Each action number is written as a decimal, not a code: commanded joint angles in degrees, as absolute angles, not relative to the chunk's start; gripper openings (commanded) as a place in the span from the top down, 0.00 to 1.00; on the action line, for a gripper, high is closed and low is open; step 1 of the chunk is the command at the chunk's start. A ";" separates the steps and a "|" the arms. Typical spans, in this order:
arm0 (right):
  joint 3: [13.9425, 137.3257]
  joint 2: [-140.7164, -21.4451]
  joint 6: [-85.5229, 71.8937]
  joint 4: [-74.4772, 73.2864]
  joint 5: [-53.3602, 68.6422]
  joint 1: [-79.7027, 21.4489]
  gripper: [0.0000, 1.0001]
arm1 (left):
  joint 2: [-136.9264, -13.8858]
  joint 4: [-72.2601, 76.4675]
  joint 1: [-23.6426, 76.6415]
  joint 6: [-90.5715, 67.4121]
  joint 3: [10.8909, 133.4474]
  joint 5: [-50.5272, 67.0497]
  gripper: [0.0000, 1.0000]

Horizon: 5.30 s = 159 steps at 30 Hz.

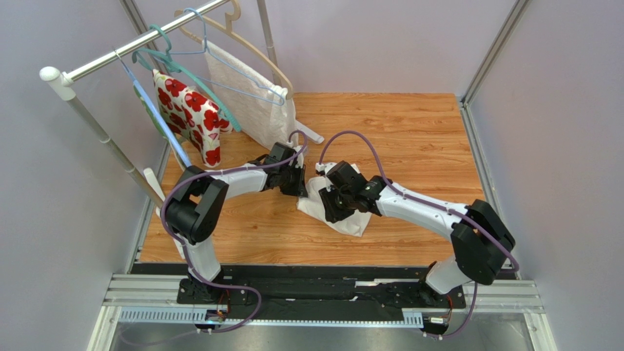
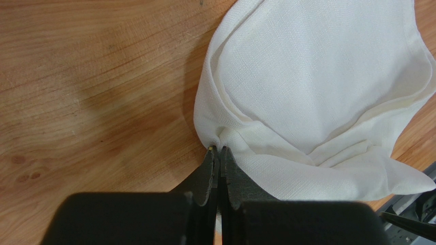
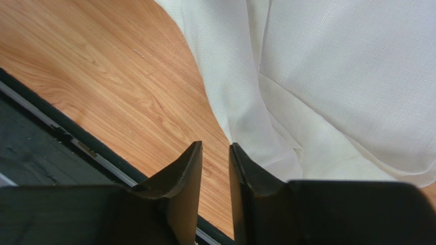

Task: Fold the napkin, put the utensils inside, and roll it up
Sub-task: Roll the napkin with the utensil

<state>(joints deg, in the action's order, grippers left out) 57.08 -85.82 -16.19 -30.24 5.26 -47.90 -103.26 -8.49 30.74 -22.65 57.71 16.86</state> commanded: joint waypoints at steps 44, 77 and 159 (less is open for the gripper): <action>49.31 -100.11 -19.51 -18.11 8.61 -39.38 0.91 | -78.67 12.47 30.06 -33.30 36.66 20.21 0.51; 48.16 -93.89 -17.41 -18.63 11.60 -39.55 0.85 | -95.01 23.73 30.06 -35.25 37.35 22.68 0.51; 44.56 -108.19 -14.41 -4.57 40.96 -33.84 0.97 | -98.08 23.28 22.85 -39.19 39.90 25.57 0.31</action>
<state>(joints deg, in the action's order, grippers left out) 46.48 -104.29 -16.95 1.91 47.66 -33.12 -95.07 19.55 23.18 -37.50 37.93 22.57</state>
